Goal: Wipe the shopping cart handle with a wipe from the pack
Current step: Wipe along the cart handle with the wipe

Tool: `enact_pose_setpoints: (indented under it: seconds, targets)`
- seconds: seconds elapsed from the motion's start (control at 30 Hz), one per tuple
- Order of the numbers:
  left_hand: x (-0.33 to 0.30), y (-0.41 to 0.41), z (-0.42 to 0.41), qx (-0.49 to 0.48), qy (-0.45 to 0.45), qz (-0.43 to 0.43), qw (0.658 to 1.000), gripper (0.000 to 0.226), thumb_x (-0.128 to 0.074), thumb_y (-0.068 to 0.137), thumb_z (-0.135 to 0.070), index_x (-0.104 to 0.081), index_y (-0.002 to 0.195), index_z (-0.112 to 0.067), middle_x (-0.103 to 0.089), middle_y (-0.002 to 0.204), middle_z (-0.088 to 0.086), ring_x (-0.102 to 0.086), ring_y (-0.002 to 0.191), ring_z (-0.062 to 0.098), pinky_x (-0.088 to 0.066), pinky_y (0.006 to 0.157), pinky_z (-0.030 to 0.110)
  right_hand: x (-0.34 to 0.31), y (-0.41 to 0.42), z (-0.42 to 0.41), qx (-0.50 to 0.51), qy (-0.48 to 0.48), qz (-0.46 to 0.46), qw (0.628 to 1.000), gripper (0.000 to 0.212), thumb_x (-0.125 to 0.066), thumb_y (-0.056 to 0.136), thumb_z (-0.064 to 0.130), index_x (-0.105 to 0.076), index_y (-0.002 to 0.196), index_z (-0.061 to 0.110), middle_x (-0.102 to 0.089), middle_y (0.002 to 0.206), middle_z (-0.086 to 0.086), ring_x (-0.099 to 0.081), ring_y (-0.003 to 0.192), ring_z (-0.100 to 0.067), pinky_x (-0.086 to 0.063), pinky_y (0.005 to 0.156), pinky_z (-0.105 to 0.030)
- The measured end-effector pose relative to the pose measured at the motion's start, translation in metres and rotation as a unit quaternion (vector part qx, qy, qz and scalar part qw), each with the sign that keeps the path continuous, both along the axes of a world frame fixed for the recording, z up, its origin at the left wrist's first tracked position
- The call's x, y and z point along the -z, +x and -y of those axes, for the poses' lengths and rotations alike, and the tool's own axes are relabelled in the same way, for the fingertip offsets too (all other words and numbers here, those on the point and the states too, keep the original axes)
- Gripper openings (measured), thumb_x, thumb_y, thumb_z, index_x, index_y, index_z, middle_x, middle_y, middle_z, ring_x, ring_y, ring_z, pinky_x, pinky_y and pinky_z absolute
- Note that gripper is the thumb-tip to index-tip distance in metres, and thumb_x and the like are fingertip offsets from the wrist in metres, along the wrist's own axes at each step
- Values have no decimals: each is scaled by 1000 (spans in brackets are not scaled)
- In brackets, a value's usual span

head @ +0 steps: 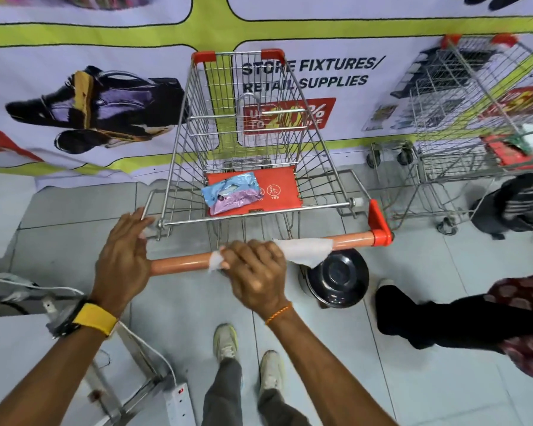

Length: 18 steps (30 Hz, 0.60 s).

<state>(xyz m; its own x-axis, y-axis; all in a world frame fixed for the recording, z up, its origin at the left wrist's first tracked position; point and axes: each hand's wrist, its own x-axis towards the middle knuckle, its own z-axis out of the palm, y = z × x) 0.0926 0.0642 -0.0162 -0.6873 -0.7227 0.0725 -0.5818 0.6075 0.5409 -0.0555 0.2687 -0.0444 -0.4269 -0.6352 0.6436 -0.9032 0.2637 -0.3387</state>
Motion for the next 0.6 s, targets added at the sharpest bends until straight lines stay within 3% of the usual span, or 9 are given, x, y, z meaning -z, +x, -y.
enact_pose_setpoints:
  seconds: [0.2,0.33,0.6]
  targets:
    - [-2,0,0,4,1,6,1000,47,-30,97,-20,-60,131,-10,-48,151,8,-34,146,28,-28,118,42,5,-69,-64,71,-11,-17,997,28,-52,99,26,-78,95,18,-76,93,-3,-65,81,-28,-38,83,-43]
    - [-2,-4,-2,2,11,-8,1000,45,-32,96,-16,-61,130,-11,-49,150,7,-34,146,28,-26,118,38,2,-106,-99,116,-14,-22,993,30,-51,99,23,-78,92,13,-76,88,-6,-65,76,-31,-40,79,-48]
    - [2,-5,-10,-46,63,-79,994,42,-34,97,-11,-63,127,-10,-51,147,9,-39,143,27,-30,118,40,8,-80,-79,148,-39,-21,988,35,-48,99,29,-80,90,17,-79,91,0,-63,87,-27,-35,86,-49]
